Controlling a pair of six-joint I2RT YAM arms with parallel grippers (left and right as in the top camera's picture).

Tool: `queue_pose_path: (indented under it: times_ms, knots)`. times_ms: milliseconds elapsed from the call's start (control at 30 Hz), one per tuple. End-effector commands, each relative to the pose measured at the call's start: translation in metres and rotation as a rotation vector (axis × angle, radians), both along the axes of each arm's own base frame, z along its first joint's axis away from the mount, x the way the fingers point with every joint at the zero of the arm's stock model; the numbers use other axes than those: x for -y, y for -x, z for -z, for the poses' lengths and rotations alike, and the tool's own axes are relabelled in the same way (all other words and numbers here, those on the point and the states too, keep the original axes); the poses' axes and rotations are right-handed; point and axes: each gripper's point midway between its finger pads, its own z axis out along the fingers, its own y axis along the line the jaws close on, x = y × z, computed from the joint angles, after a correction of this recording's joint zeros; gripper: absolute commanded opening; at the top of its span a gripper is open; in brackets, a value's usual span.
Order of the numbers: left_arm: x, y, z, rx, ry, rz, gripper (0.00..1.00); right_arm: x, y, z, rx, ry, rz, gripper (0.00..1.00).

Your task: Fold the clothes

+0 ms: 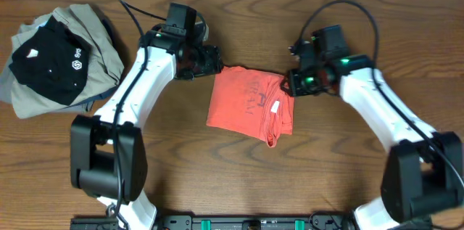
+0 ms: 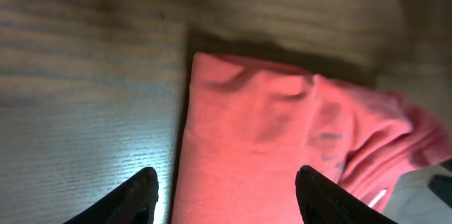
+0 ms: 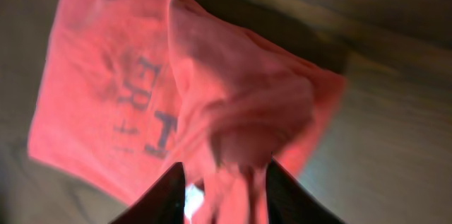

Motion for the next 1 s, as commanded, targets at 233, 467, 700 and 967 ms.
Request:
queue_pose_path:
  times_ms: [233,467,700,967]
  knots:
    - [-0.001,0.004,0.008,-0.022,-0.018,0.020,0.64,0.051,-0.057,0.037,0.096,0.218,0.323,0.01]
    - [-0.002,0.007,0.009,-0.036,-0.021,0.020,0.64,0.067,-0.100,0.014,0.256,0.150,0.399,0.01]
    - [-0.001,0.004,0.008,-0.019,-0.017,0.020,0.65,0.070,-0.070,0.034,0.153,0.247,0.276,0.59]
    - [0.006,-0.022,-0.002,0.095,0.011,0.021,0.67,0.062,-0.033,0.010,0.047,0.161,0.218,0.44]
